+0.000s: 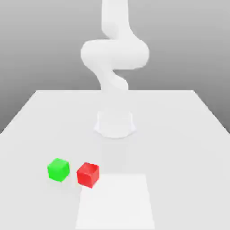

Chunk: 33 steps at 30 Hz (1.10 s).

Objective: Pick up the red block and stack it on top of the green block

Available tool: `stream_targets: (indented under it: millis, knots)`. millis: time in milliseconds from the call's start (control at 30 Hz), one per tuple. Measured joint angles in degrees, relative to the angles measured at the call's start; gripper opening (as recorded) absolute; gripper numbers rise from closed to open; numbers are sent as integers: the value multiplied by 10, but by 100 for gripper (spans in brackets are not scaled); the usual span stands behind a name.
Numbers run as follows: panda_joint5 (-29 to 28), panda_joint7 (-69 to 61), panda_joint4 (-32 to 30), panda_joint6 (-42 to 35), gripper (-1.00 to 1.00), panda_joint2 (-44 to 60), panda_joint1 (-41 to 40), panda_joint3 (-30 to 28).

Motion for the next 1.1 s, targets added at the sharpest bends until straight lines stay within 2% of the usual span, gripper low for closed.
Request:
stream_targets:
  millis: [400,567,800,833,1100]
  knots:
    - [-10,67,-205,165,0,219,-63,-19]
    - [-10,95,-295,256,0,344,-88,-32]
    - [25,76,-294,398,0,517,-109,-12]
    - [27,75,-293,408,-100,529,-112,-9]
    - [21,80,-295,395,-100,513,-112,-11]
